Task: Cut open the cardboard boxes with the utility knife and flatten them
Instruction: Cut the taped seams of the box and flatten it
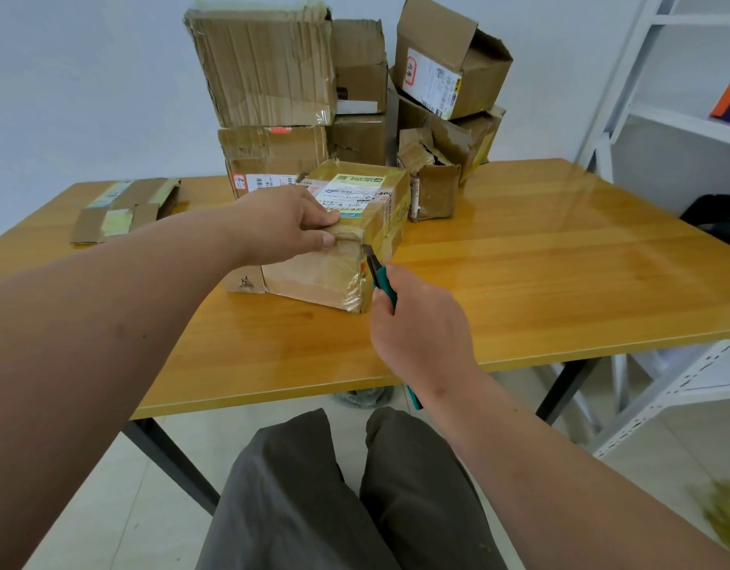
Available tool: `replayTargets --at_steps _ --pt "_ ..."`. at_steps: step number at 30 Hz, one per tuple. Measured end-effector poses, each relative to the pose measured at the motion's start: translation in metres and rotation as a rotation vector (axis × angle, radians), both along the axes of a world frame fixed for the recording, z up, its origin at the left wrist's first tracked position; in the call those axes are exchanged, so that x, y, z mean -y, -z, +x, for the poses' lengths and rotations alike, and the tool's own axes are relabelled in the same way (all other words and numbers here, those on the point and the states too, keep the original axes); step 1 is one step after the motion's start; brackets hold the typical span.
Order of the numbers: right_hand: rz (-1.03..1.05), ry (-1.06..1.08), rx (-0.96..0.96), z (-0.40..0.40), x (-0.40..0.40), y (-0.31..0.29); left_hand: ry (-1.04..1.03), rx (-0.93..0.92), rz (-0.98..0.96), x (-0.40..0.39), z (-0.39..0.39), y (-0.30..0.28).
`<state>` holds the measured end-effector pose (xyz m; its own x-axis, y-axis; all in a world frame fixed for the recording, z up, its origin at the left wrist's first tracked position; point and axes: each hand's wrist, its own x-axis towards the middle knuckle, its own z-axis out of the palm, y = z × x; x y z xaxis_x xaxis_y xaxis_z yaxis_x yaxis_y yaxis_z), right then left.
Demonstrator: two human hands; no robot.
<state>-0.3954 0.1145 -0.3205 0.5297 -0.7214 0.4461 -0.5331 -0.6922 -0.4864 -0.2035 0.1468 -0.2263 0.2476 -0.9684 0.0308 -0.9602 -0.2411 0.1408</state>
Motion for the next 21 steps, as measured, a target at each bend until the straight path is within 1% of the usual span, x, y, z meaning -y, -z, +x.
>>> replayTargets --at_steps 5,12,21 --pt "0.068 -0.006 -0.057 -0.001 0.001 0.005 0.001 0.044 0.007 0.001 -0.002 -0.001" --pt "0.098 -0.028 -0.051 0.001 0.002 0.009 0.002 0.066 0.014 0.001 -0.003 0.0" --pt "0.093 -0.015 -0.246 -0.003 0.0 0.004 -0.015 0.045 0.013 0.002 -0.003 -0.001"
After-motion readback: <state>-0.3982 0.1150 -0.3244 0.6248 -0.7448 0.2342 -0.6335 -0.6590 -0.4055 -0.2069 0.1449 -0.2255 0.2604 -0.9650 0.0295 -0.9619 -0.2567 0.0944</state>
